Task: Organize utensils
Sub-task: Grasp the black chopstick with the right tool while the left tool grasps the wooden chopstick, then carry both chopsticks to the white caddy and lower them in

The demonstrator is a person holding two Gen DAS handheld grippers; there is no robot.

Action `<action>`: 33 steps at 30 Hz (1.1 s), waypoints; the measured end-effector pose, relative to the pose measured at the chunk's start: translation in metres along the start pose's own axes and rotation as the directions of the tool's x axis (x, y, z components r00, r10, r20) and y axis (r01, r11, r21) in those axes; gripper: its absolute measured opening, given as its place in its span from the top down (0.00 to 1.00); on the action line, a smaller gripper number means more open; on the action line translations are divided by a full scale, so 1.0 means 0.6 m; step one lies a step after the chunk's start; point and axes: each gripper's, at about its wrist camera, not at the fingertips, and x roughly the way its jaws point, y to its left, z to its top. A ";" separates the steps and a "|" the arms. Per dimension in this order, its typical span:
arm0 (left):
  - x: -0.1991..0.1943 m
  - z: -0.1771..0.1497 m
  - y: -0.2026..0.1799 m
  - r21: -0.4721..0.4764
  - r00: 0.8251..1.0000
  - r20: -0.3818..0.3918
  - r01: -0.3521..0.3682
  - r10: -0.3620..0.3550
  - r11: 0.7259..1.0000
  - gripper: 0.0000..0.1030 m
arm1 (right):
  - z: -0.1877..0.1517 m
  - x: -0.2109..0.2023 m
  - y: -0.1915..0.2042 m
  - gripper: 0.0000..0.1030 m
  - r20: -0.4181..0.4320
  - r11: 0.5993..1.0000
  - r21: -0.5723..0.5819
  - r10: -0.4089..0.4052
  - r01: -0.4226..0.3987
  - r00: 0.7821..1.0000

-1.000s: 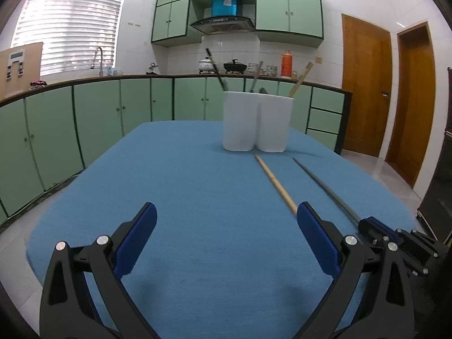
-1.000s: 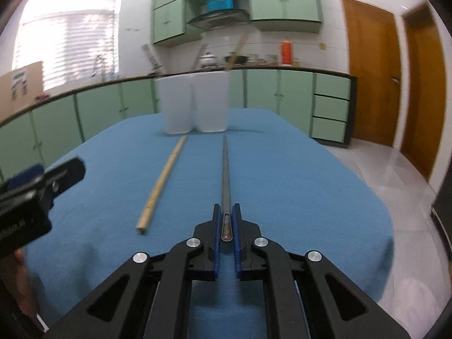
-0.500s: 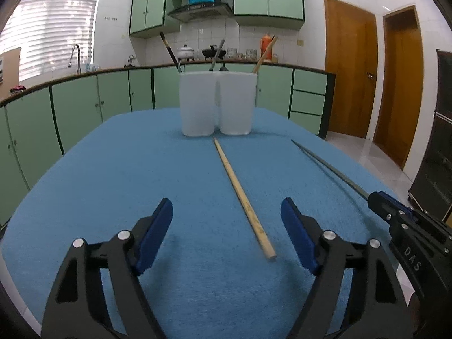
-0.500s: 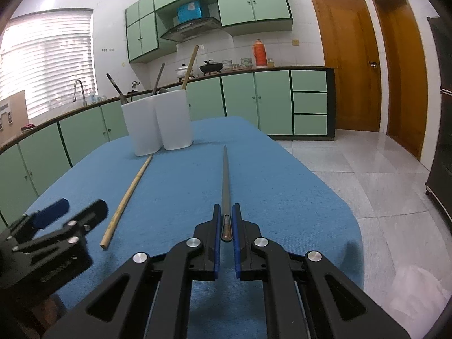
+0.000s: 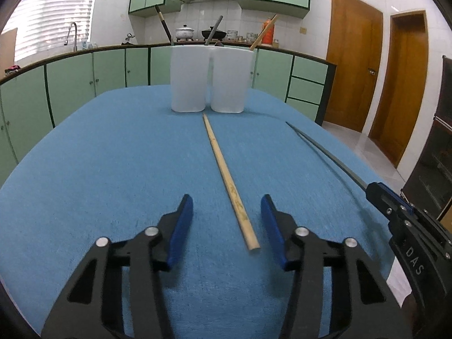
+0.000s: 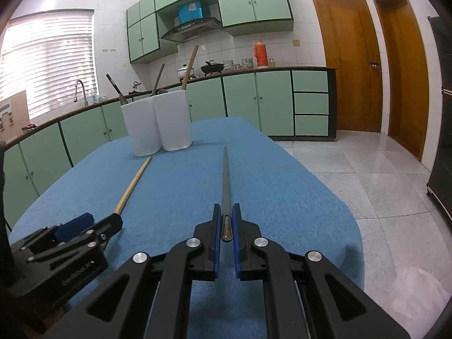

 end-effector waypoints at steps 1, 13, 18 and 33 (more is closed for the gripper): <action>0.000 0.001 0.000 -0.002 1.000 -0.001 0.002 -0.002 1.000 0.60 | 0.000 0.000 0.000 0.93 0.000 1.000 0.000 0.000 0.000 1.000; 0.004 -0.002 -0.006 -0.005 1.000 -0.003 0.017 -0.017 1.000 0.94 | 0.005 -0.001 -0.002 0.93 0.005 1.000 -0.006 0.000 0.000 1.000; -0.011 0.003 -0.011 0.012 0.999 0.031 0.009 -0.009 1.000 0.94 | 0.011 -0.006 0.000 0.93 0.019 1.000 -0.026 0.002 -0.002 1.000; -0.111 0.092 -0.008 0.053 0.969 0.247 -0.004 -0.010 0.999 0.94 | 0.100 -0.061 0.012 0.93 0.170 0.995 -0.089 0.055 -0.040 0.984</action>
